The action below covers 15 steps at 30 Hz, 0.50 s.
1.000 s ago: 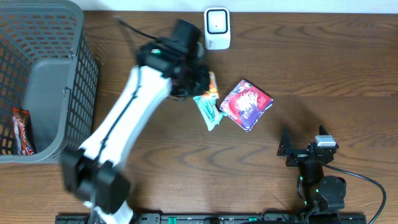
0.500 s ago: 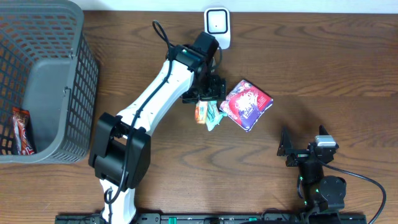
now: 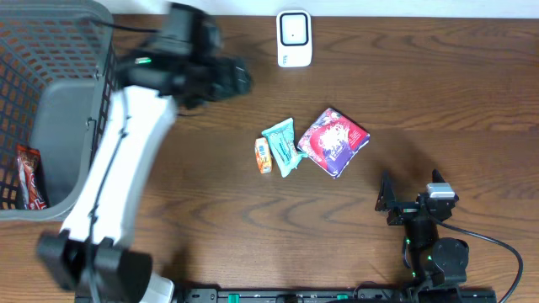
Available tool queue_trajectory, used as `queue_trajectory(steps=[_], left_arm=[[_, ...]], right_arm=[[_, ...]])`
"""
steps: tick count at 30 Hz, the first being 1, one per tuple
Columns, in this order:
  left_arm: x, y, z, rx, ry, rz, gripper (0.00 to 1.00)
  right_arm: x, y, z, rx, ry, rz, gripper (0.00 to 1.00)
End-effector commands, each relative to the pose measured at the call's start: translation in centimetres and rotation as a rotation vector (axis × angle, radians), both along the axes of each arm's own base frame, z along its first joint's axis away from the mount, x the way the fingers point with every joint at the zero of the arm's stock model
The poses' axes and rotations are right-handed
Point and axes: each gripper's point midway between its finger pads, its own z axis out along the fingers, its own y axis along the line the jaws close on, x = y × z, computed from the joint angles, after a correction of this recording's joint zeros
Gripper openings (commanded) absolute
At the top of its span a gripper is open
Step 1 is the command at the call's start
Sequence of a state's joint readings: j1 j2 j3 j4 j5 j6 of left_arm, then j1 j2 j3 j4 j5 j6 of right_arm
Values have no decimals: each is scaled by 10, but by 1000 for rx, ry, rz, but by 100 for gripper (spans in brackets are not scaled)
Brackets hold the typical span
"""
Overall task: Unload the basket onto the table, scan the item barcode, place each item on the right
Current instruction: 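Reach the left gripper into the basket toward the red-brown wrapper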
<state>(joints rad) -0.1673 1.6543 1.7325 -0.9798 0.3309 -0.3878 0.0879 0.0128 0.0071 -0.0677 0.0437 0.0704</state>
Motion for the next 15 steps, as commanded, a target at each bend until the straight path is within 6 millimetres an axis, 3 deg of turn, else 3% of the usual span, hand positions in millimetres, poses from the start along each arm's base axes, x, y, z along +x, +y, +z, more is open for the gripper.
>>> queue_trajectory(steps=[1, 5, 15], left_arm=[[3, 49, 33, 6, -91, 112, 90], [-2, 117, 54, 12, -145, 283, 91], [-20, 236, 62, 39, -172, 589, 90]], right_arm=[[0, -1, -1, -8, 2, -1, 99], [0, -1, -1, -8, 2, -2, 99], [0, -1, -1, -8, 2, -2, 99]])
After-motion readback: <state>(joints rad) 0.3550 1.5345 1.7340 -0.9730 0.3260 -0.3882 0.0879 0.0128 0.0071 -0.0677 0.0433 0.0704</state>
